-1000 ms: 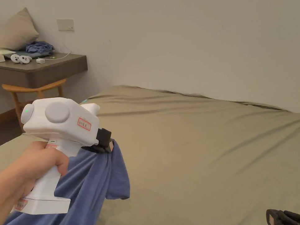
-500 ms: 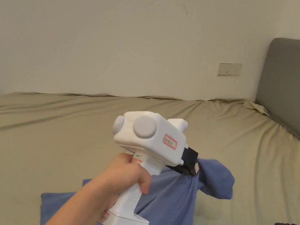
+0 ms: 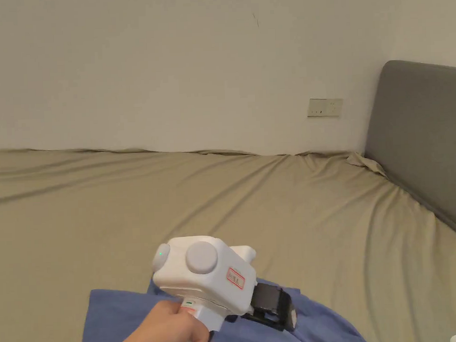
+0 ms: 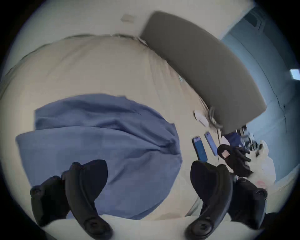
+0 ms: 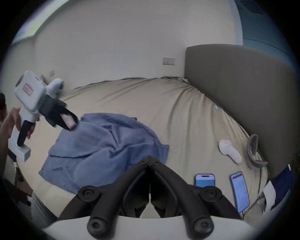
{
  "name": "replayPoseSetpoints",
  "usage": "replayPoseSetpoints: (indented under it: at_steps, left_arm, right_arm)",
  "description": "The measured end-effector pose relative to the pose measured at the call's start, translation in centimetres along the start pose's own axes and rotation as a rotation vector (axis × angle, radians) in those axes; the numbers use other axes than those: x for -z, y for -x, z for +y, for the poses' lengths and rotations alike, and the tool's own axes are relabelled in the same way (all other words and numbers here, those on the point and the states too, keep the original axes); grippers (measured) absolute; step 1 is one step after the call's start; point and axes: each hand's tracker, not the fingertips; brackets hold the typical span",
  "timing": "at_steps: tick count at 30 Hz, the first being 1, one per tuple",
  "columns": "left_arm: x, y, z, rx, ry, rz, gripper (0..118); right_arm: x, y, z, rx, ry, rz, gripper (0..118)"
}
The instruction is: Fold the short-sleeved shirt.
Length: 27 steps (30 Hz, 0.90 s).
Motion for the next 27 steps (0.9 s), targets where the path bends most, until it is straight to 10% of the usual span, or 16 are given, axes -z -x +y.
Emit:
replayPoseSetpoints:
  at_steps: [3,6,7,16,24,27]
  left_arm:
    - [-8.6,5.0,-2.4,-0.089,-0.244,0.117,103]
    - [-15.9,8.3,-7.1,-0.126,-0.462,0.371,12]
    - [-17.6,9.4,-8.7,-0.153,-0.498,0.477,0]
    - [-20.0,14.3,-17.7,-0.283,-0.478,0.669,0]
    - [-12.1,19.4,-6.0,-0.147,-0.284,0.620,5]
    - [-7.5,22.6,-0.5,-0.135,-0.149,0.616,103]
  right_arm:
    - [0.9,1.8,1.4,-0.018,-0.022,0.040,3]
    - [1.9,3.4,2.5,-0.033,-0.041,0.068,3]
    - [2.1,4.0,2.9,-0.039,-0.041,0.075,3]
    - [4.7,7.7,4.6,-0.088,-0.042,0.125,3]
    - [6.4,8.2,6.6,-0.145,-0.029,0.118,3]
    - [6.3,7.4,6.7,-0.109,-0.018,0.118,3]
